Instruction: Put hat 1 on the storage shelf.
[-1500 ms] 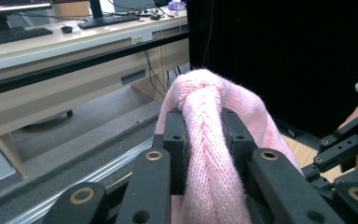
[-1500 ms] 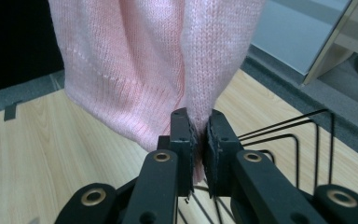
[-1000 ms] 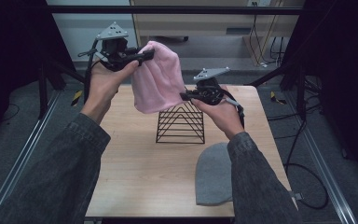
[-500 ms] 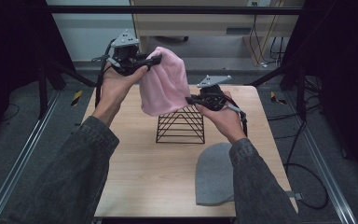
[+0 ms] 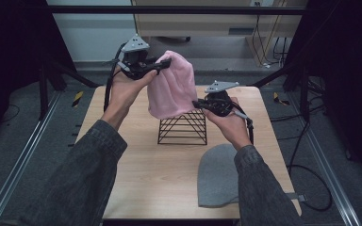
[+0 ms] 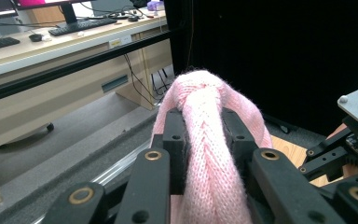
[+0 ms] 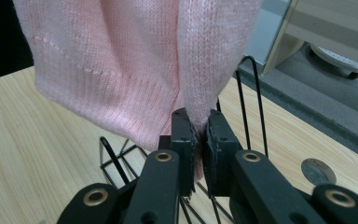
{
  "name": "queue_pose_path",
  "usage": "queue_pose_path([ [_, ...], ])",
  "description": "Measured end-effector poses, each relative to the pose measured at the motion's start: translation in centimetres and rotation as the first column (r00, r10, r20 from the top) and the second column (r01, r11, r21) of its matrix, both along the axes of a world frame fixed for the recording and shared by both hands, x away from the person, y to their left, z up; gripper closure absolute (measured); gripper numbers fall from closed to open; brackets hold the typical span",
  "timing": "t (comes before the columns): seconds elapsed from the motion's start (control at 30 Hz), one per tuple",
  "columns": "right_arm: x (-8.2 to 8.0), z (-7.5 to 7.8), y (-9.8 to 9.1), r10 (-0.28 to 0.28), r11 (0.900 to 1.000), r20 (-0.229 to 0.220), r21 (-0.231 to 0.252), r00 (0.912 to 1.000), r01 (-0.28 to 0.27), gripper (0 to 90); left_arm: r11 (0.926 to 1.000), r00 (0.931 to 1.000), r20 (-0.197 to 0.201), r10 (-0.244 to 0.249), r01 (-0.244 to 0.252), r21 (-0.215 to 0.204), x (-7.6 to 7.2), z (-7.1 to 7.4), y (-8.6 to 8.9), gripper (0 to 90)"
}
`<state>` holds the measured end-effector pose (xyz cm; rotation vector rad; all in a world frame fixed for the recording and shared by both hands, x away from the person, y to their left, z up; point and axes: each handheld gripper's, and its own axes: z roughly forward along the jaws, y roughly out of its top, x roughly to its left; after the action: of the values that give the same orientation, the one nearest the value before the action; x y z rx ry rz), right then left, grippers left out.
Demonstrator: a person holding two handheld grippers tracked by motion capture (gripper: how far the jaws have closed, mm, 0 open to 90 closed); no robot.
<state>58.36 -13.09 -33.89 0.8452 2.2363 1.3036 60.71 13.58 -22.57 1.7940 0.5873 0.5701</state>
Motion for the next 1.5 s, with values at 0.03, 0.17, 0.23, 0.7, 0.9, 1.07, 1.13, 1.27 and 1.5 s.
queue_pose_path([
  [0.03, 0.0, -0.1, -0.1, -0.002, 1.0000, 0.001, 0.000, 1.0000, 0.002, 83.9, 1.0000, 1.0000, -0.001, -0.002, 0.002, 0.001, 0.1, -0.1, -0.1, 74.8],
  [0.17, 0.0, -0.4, -0.4, -0.009, 1.0000, -0.001, -0.004, 1.0000, 0.009, 83.9, 1.0000, 1.0000, -0.007, -0.006, 0.006, -0.005, 0.3, -0.5, -0.3, 74.7],
  [0.23, -0.1, -0.8, -0.7, -0.018, 0.9998, -0.002, 0.001, 0.9998, 0.018, 84.0, 0.9995, 0.9996, -0.010, -0.026, 0.026, -0.020, 0.3, -0.9, -0.6, 74.6],
  [0.7, -0.5, -2.9, -2.2, -0.039, 0.9991, -0.030, -0.018, 0.9988, 0.038, 84.1, 0.9987, 0.9981, -0.044, -0.044, 0.045, 0.024, 0.4, -2.7, -1.6, 74.1],
  [0.9, -0.6, -3.0, -2.3, -0.041, 0.9987, -0.033, -0.032, 0.9986, 0.040, 84.1, 0.9984, 0.9973, -0.054, -0.050, 0.052, 0.022, 0.3, -3.0, -1.6, 73.7],
  [1.07, -0.8, -3.7, -2.6, -0.042, 0.9987, -0.046, -0.032, 0.9980, 0.041, 84.1, 0.9978, 0.9966, -0.059, -0.057, 0.059, 0.032, -0.1, -3.6, -1.7, 73.6],
  [1.13, -0.8, -3.8, -2.6, -0.043, 0.9986, -0.049, -0.033, 0.9978, 0.042, 84.1, 0.9980, 0.9965, -0.060, -0.057, 0.059, 0.023, -0.1, -3.8, -1.7, 73.6],
  [1.27, -0.7, -3.8, -2.5, -0.043, 0.9983, -0.046, -0.042, 0.9980, 0.041, 84.0, 0.9985, 0.9965, -0.065, -0.052, 0.053, 0.016, 0.1, -3.9, -1.6, 73.5],
  [1.5, -0.7, -3.8, -2.5, -0.047, 0.9980, -0.055, -0.044, 0.9973, 0.045, 84.0, 0.9983, 0.9966, -0.063, -0.052, 0.053, 0.023, -0.1, -4.0, -1.7, 73.1],
])
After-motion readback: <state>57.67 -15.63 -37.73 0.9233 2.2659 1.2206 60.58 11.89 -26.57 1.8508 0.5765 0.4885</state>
